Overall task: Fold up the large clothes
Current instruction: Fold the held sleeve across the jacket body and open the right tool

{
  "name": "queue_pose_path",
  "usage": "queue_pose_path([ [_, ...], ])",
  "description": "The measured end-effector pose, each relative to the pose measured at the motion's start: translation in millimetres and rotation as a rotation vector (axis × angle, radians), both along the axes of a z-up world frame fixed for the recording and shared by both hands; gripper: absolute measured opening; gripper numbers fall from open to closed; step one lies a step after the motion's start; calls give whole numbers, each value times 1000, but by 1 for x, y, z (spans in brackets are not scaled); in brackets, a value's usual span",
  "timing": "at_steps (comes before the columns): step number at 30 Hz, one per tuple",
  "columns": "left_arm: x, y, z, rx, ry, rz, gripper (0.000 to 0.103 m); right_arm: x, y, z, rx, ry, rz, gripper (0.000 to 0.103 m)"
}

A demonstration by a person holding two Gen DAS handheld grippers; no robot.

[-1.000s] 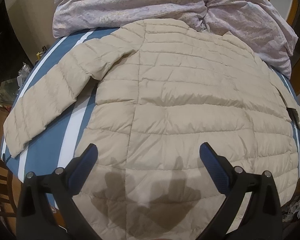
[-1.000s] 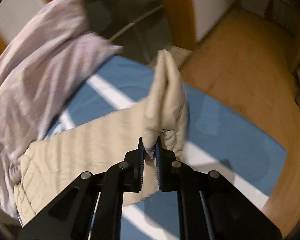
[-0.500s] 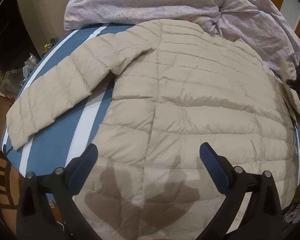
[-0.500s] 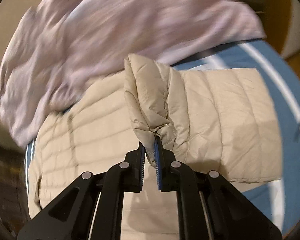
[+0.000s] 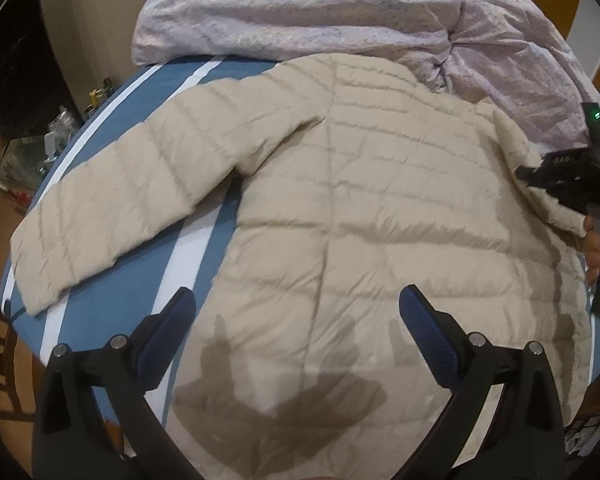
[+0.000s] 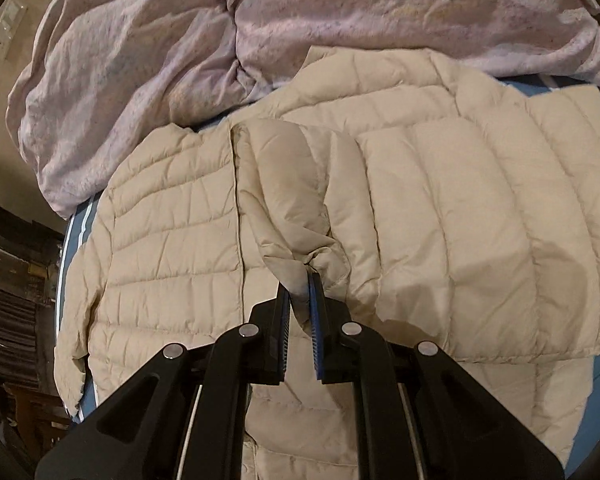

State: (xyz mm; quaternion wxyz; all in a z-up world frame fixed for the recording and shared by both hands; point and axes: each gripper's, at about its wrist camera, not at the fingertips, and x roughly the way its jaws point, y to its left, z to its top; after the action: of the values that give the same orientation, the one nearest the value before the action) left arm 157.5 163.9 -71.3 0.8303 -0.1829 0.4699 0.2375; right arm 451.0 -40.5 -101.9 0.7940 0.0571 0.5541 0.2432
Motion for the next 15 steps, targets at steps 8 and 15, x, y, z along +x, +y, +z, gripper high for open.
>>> queue_pose_path([
  [8, 55, -7, 7, -54, -41, -102, 101, -3, -4, -15, 6, 43, -26, 10],
  [15, 125, -9, 8, -174, -90, -162, 101, -5, -5, -24, 14, 59, -39, 10],
])
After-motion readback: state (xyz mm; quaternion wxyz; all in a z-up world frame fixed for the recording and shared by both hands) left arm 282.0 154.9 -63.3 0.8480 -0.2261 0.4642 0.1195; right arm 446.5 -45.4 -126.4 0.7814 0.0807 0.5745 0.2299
